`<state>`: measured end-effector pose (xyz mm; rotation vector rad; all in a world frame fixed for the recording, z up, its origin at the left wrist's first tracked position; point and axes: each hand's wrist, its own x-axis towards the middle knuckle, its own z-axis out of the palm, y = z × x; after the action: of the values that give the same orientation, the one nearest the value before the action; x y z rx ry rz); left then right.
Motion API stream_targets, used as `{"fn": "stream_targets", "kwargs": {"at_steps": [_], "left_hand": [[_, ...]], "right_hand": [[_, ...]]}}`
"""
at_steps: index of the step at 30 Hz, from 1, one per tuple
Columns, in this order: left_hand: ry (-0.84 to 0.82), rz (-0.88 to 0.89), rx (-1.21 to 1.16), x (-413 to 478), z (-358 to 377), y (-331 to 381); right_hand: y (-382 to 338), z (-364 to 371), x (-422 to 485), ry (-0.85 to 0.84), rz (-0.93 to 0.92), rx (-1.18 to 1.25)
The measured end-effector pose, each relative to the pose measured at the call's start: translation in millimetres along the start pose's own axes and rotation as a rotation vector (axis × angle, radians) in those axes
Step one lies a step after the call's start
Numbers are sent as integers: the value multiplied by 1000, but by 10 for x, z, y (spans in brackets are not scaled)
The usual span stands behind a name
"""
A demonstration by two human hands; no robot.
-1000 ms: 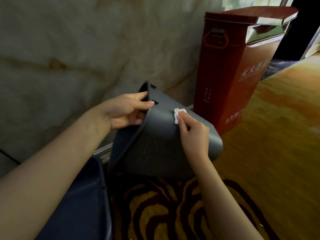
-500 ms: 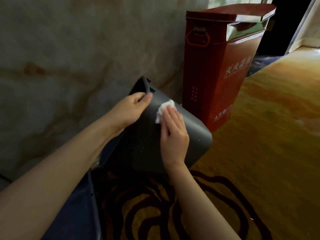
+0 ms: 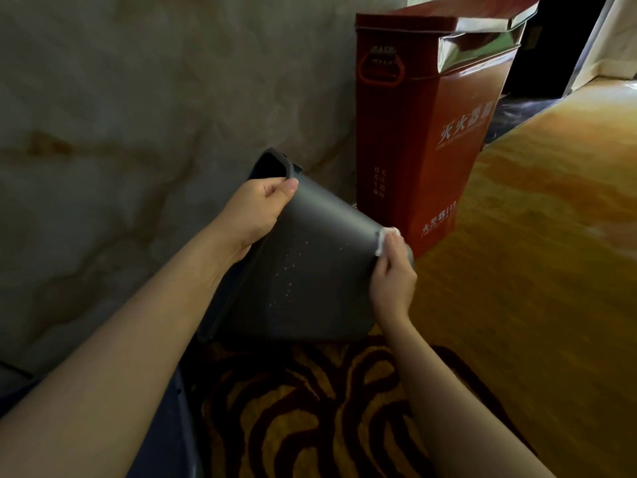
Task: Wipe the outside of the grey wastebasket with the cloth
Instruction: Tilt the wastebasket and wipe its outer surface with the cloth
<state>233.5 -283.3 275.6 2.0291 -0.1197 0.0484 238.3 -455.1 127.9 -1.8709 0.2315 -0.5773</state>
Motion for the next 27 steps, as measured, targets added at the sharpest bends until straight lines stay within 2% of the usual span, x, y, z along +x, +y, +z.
{"fn": "stream_targets", "kwargs": {"at_steps": [4,6,14,16,21,27], "left_hand": [[57,-42,-61,29,-24,31],[94,-44,-50,57,-24,46],[209,-9,54,98,-175,93],[195,-18,78,137,-193,112],[194,-130,98,182,-171,76],[218,-194,58,262,-152,79]], "right_hand": [[-576,257,-250,-118,-437,24],[-787,404,-412,-128,-566,-13],[-1027,496,-575,-134,-626,-13],[-926,427,-539,-86,-588,-20],[-234,117,-577,-33,-247,-8],[373,-141,-565,8,67,-124]]}}
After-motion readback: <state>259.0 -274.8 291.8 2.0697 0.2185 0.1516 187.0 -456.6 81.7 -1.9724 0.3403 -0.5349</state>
